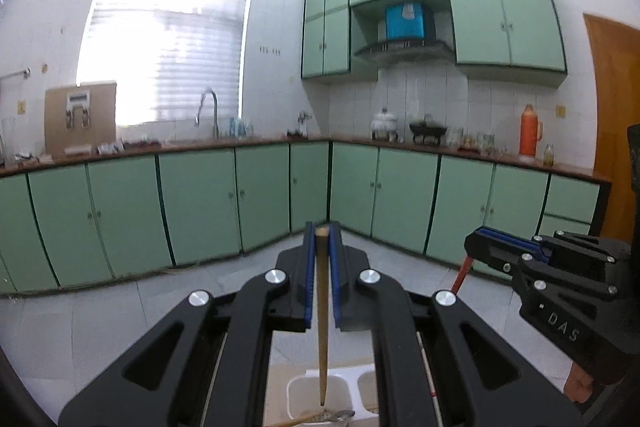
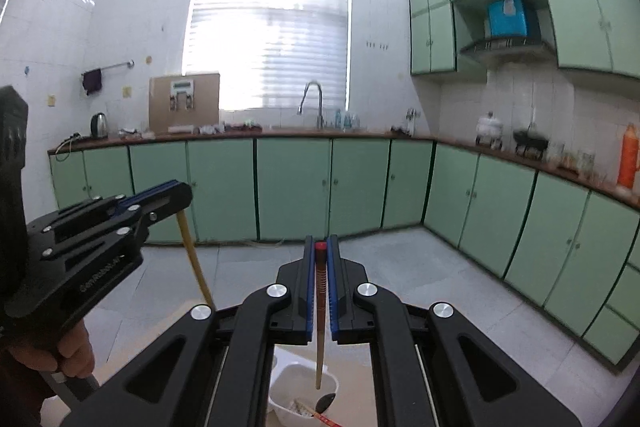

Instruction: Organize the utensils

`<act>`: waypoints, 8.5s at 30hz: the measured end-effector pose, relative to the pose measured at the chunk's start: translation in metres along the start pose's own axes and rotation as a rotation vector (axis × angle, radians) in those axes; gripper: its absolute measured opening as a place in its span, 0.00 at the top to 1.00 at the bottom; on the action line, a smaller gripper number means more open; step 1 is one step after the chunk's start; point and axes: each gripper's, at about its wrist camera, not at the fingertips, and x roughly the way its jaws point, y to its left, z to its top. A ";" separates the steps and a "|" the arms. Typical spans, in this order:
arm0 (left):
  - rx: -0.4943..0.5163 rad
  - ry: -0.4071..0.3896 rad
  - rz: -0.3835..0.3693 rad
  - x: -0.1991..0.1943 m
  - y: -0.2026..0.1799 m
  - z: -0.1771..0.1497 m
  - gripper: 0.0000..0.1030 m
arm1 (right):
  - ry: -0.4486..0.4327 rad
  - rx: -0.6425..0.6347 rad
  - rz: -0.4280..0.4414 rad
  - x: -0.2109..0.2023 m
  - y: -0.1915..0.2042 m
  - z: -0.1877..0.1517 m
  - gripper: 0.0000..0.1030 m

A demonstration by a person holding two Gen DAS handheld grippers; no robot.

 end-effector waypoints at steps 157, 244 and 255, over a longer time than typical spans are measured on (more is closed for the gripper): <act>-0.003 0.680 0.173 -0.116 0.051 -0.299 0.95 | 0.533 0.234 -0.144 -0.106 0.036 -0.299 0.95; 0.079 0.291 0.027 -0.163 0.018 -0.120 0.95 | 0.243 0.125 0.003 -0.161 0.001 -0.129 0.95; 0.072 0.222 -0.057 -0.153 0.005 -0.078 0.95 | 0.204 0.079 0.098 -0.143 0.001 -0.072 0.95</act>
